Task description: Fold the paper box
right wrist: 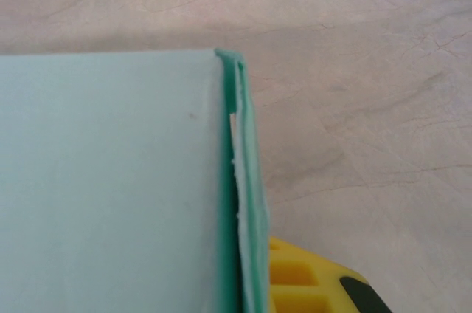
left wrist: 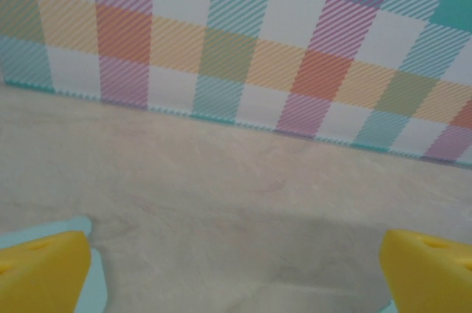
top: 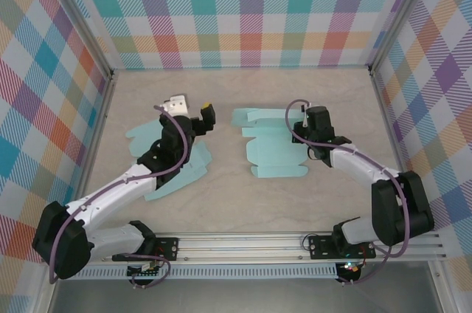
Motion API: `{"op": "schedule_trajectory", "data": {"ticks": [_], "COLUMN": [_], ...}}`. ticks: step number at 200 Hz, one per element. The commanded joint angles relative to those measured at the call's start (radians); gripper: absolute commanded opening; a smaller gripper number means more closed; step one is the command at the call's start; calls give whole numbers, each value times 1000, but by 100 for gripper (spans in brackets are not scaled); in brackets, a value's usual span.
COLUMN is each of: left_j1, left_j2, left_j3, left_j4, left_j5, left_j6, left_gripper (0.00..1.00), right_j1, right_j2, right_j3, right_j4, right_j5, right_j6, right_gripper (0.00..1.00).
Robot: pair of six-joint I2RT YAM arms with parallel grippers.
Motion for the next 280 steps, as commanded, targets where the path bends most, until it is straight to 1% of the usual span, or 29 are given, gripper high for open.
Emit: {"op": "schedule_trajectory", "data": {"ticks": [1, 31, 50, 83, 104, 114, 124, 144, 177, 192, 201, 224, 280], "left_j1": [6, 6, 6, 6, 0, -6, -16, -30, -70, -102, -114, -127, -136], "left_j2": [-22, 18, 74, 176, 218, 222, 222, 213, 205, 203, 207, 228, 321], "left_j3": [-12, 15, 47, 81, 80, 74, 66, 57, 65, 45, 29, -5, 14], "left_j4": [-61, -69, -60, 32, 99, 122, 136, 141, 147, 195, 231, 291, 316], "left_j5": [85, 162, 241, 391, 442, 445, 433, 406, 415, 413, 431, 434, 419], "left_j6": [-166, -226, -274, -326, -341, -341, -331, -308, -230, -195, -176, -195, -231], "left_gripper": [100, 100, 100, 100, 100, 100, 100, 100, 100, 100, 100, 100, 100], "right_j1": [5, 5, 5, 5, 5, 5, 5, 5, 5, 4, 5, 5, 5], "right_j2": [-54, -139, -179, -224, -248, -254, -264, -277, -272, -272, -275, -284, -293], "right_j3": [22, -37, -67, -101, -106, -105, -113, -155, -163, -162, -164, -179, -192], "right_j4": [-89, -77, -68, -62, -79, -97, -93, -19, 2, 1, 1, 18, 49], "right_j5": [-15, 0, 4, 33, 39, 56, 85, 67, 90, 95, 95, 112, 106], "right_j6": [-8, 6, -5, -19, -62, -86, -60, -69, -77, -75, -75, -74, -84], "right_gripper": [0, 0, 0, 0, 0, 0, 0, 0, 0, 0, 0, 0, 0]}}
